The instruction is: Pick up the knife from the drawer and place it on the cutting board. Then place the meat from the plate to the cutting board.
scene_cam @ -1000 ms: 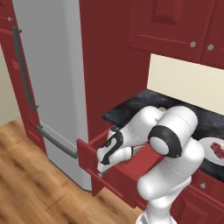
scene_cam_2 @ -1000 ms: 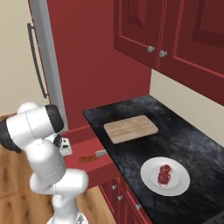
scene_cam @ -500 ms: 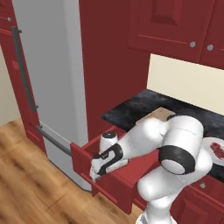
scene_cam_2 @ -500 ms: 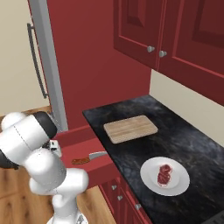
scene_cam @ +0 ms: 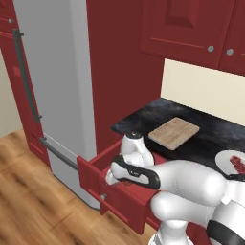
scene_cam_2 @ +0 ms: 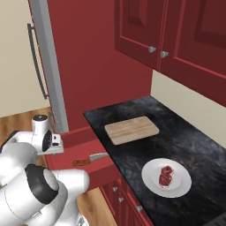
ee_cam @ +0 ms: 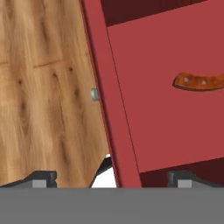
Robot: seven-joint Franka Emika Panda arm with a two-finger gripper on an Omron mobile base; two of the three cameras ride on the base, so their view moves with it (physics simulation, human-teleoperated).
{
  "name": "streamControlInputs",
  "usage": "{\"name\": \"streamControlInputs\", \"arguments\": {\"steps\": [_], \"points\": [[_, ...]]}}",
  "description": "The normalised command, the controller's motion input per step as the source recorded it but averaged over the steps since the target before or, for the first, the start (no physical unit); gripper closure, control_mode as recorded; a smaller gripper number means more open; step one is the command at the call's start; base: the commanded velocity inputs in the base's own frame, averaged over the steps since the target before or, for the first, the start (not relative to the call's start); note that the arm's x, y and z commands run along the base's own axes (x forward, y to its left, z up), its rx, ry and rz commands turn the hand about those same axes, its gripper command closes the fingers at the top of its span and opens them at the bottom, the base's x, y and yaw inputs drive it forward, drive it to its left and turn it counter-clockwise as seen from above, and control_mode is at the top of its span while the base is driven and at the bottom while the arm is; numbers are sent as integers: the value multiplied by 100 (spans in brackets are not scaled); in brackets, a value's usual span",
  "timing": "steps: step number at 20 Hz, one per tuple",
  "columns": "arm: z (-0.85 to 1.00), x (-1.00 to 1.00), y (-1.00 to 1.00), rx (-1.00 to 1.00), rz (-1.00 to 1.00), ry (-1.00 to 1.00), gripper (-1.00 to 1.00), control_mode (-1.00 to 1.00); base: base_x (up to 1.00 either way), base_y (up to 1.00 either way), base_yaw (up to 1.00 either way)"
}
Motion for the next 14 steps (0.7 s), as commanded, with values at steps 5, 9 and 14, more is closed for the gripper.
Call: {"name": "streamControlInputs", "arguments": {"steps": [5, 9, 14], "points": [[45, 0, -17, 0, -16, 3, -100, -100, 0, 0, 0], [0, 0, -20, 0, -34, 0, -100, -100, 0, 0, 0], [0, 0, -13, 0, -40, 1, -100, -100, 0, 0, 0]]}}
